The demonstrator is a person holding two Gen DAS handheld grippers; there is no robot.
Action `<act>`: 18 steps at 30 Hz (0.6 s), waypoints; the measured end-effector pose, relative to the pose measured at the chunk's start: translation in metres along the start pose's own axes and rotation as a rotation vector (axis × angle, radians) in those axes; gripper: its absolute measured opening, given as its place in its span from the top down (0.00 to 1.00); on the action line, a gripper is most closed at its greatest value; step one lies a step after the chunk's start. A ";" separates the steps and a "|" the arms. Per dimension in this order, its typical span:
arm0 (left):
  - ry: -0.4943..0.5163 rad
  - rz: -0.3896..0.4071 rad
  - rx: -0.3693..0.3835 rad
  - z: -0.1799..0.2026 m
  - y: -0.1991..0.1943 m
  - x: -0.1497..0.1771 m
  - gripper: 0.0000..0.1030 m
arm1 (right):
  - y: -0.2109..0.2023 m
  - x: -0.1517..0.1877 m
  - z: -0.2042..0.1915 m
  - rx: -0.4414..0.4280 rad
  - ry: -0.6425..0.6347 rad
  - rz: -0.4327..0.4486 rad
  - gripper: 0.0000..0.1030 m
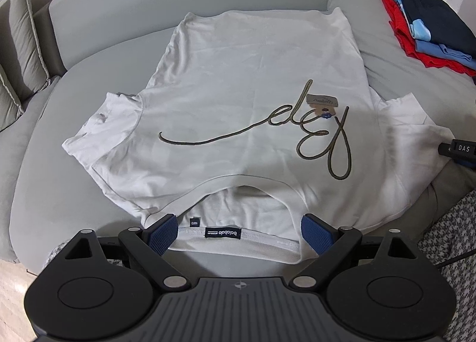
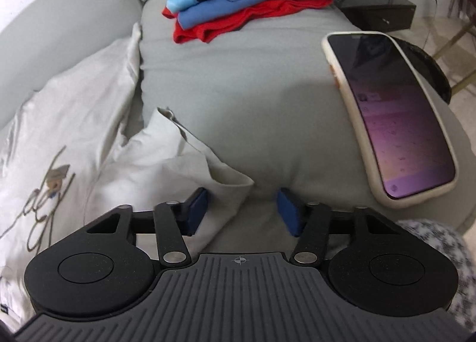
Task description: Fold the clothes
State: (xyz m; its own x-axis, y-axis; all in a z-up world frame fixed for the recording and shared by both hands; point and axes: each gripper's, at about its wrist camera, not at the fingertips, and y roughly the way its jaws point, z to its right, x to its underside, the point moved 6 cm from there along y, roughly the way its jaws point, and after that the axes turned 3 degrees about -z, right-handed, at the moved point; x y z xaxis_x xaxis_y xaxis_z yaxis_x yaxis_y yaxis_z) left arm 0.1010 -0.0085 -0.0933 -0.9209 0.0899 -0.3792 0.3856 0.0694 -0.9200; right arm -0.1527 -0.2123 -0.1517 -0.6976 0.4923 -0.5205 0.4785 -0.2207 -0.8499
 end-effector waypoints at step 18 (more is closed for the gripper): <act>-0.138 0.107 0.019 -0.065 -0.039 0.019 0.12 | -0.074 0.014 -0.200 -0.066 -0.716 0.187 0.96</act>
State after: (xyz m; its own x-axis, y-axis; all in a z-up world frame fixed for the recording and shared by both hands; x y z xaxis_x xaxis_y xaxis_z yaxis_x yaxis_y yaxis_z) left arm 0.0717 0.0549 -0.0586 -0.8740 -0.0418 -0.4841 0.4823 0.0479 -0.8747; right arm -0.0910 -0.0209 -0.0797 -0.7675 -0.2224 -0.6013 0.6387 -0.1846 -0.7470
